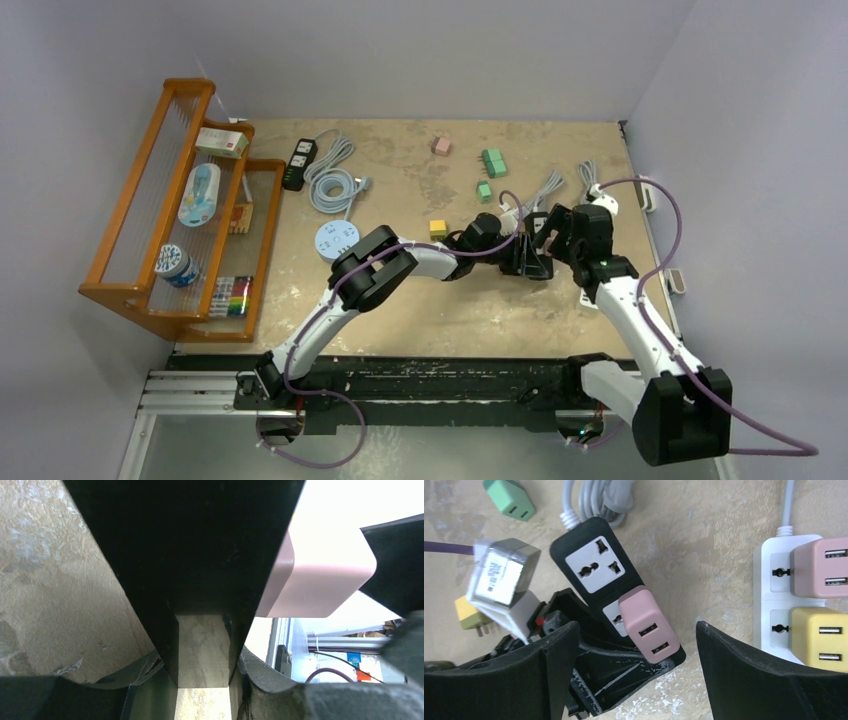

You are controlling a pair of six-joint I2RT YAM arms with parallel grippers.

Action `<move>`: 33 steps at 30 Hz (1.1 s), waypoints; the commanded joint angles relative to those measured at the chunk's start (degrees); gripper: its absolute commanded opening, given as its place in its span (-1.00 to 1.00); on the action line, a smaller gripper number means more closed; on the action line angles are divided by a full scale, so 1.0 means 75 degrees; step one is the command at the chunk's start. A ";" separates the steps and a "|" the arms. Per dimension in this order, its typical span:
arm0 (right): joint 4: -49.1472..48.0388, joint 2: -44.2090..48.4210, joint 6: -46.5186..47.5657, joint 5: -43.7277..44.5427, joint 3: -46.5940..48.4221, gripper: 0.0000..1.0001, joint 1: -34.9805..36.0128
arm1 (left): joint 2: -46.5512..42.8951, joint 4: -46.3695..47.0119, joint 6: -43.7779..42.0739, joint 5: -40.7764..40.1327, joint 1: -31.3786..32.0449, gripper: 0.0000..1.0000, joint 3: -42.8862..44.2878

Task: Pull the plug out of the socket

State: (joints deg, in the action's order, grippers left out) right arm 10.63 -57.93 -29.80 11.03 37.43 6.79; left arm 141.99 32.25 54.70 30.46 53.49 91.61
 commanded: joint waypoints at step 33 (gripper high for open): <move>-0.0956 -0.0880 0.0194 0.0013 0.0193 -1.00 -0.0014 | 0.0661 -0.0894 -0.0200 -0.0341 -0.0136 -1.00 -0.0136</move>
State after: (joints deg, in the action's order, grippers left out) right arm 2.96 -68.66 -27.35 10.11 35.86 5.74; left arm 142.19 33.12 56.38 32.62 51.99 91.22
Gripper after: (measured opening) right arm 0.295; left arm 0.348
